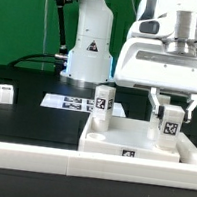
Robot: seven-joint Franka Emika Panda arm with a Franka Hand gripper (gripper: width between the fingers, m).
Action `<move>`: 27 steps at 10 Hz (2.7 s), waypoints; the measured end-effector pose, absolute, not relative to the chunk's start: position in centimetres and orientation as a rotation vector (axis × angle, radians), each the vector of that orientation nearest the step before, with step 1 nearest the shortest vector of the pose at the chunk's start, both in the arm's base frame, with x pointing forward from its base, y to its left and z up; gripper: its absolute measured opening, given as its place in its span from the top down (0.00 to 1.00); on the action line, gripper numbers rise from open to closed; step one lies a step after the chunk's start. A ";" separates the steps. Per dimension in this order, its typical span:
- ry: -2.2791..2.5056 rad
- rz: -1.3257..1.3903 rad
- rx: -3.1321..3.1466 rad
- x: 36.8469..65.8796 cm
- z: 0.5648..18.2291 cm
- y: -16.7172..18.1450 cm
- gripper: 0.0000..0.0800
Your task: Assemble square table
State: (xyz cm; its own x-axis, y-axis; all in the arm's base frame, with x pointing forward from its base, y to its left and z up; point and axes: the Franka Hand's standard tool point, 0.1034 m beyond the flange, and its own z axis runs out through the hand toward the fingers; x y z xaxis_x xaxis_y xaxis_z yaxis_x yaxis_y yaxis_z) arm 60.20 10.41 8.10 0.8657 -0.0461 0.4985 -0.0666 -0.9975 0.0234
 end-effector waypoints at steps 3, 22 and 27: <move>-0.081 0.839 2.984 60.4 8.1 10.5 0.64; -0.142 0.178 3.107 60.2 8.6 9.4 0.19; -0.252 0.107 3.120 60.6 8.7 9.6 0.19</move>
Offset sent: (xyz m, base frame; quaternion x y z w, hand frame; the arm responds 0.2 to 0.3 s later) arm 0.0000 0.0000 0.0000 0.0000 0.0000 0.0000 1.0000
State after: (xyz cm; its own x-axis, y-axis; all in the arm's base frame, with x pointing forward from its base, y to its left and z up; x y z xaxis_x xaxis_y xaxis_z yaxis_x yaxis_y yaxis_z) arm 60.58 9.61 8.73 0.9847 -0.1600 0.0686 -0.1607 -0.9870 0.0041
